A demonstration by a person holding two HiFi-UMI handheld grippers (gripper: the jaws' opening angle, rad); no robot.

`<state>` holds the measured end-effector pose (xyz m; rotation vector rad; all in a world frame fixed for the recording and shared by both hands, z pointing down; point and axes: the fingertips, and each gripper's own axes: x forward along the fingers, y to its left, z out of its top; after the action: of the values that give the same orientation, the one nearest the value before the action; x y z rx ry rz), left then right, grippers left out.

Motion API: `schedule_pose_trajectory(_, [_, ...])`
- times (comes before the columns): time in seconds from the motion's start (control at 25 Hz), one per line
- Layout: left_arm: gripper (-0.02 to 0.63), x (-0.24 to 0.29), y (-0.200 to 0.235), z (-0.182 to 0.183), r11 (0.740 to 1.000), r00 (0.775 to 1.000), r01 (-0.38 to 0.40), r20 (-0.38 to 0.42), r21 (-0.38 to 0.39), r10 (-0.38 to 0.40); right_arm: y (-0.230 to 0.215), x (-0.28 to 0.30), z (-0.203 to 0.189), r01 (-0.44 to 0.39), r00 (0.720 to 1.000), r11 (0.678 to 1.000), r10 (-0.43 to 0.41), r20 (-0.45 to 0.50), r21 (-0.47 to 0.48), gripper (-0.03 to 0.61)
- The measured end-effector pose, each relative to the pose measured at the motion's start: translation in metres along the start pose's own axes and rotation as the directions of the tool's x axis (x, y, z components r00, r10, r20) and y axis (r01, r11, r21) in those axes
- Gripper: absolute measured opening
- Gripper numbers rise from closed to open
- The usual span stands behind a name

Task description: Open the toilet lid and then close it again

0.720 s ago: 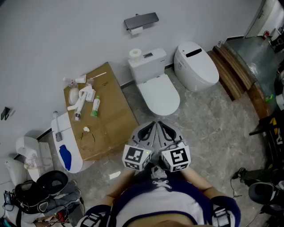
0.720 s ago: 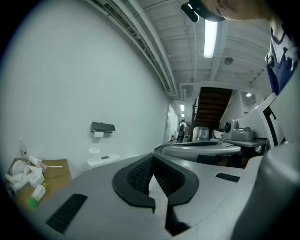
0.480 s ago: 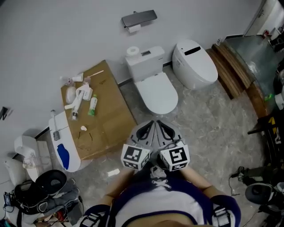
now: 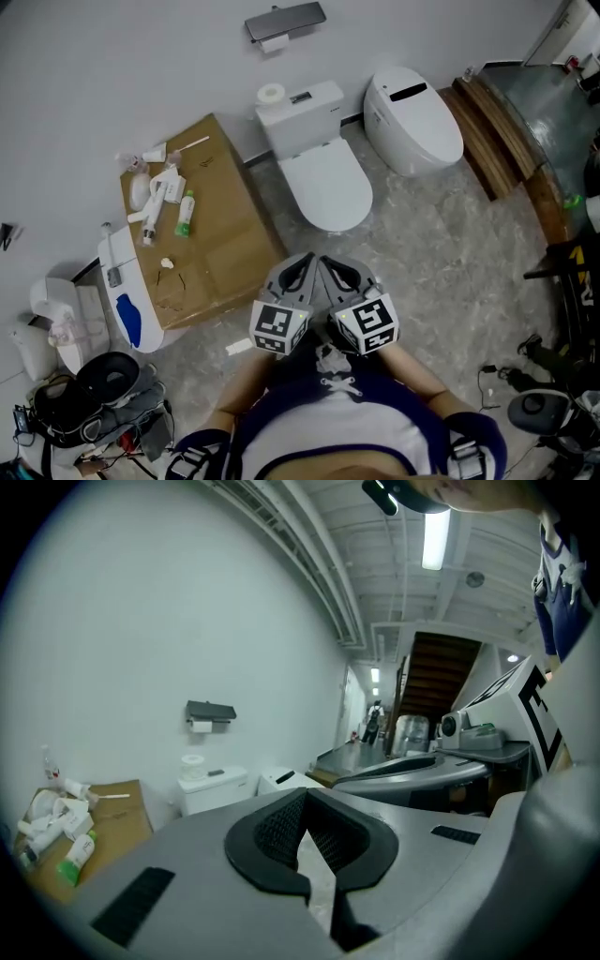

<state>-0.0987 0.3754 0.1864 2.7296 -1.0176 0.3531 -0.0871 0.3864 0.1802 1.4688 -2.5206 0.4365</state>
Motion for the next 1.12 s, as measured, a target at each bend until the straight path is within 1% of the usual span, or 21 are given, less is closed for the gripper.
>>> schedule_pose_trajectory(0.12, [0.002, 0.018, -0.004, -0.012, 1.0, 0.999, -0.009, -0.039, -0.004, 0.009, -0.014, 0.003, -0.017, -0.052, 0.996, 0.999, 0.052, -0.076, 0.004, 0.009])
schedule_pose_trajectory(0.24, [0.002, 0.04, -0.003, -0.022, 1.0, 0.998, -0.029, -0.062, -0.001, 0.029, -0.031, 0.009, -0.033, -0.102, 0.984, 0.995, 0.103, -0.147, 0.017, 0.009])
schedule_pose_trajectory(0.4, [0.002, 0.063, 0.0, -0.038, 0.998, 0.994, -0.063, -0.093, -0.027, 0.061, -0.054, 0.015, -0.058, -0.13, 0.97, 0.991, 0.129, -0.204, 0.011, 0.009])
schedule_pose_trajectory(0.48, [0.0, 0.072, 0.002, -0.047, 0.997, 0.99, -0.078, -0.117, -0.024, 0.074, -0.064, 0.019, -0.072, -0.136, 0.963, 0.99, 0.137, -0.233, 0.023, 0.009])
schedule_pose_trajectory(0.6, [0.002, 0.086, 0.01, -0.06, 0.997, 0.984, -0.079, -0.162, -0.001, 0.078, -0.081, 0.034, -0.089, -0.12, 0.958, 0.991, 0.132, -0.253, 0.062, 0.009])
schedule_pose_trajectory(0.84, [0.002, 0.119, 0.03, -0.087, 0.998, 0.975, -0.053, -0.218, -0.015, 0.049, -0.114, 0.071, -0.128, -0.07, 0.94, 0.986, 0.116, -0.32, 0.149, 0.009])
schedule_pose_trajectory(1.04, [0.002, 0.141, 0.058, -0.112, 1.0, 0.949, -0.023, -0.313, 0.02, 0.028, -0.126, 0.106, -0.143, -0.051, 0.932, 0.975, 0.125, -0.34, 0.218, 0.011])
schedule_pose_trajectory(1.12, [0.002, 0.149, 0.069, -0.117, 1.0, 0.941, 0.001, -0.338, 0.018, 0.006, -0.132, 0.119, -0.148, -0.032, 0.926, 0.968, 0.123, -0.357, 0.25, 0.011])
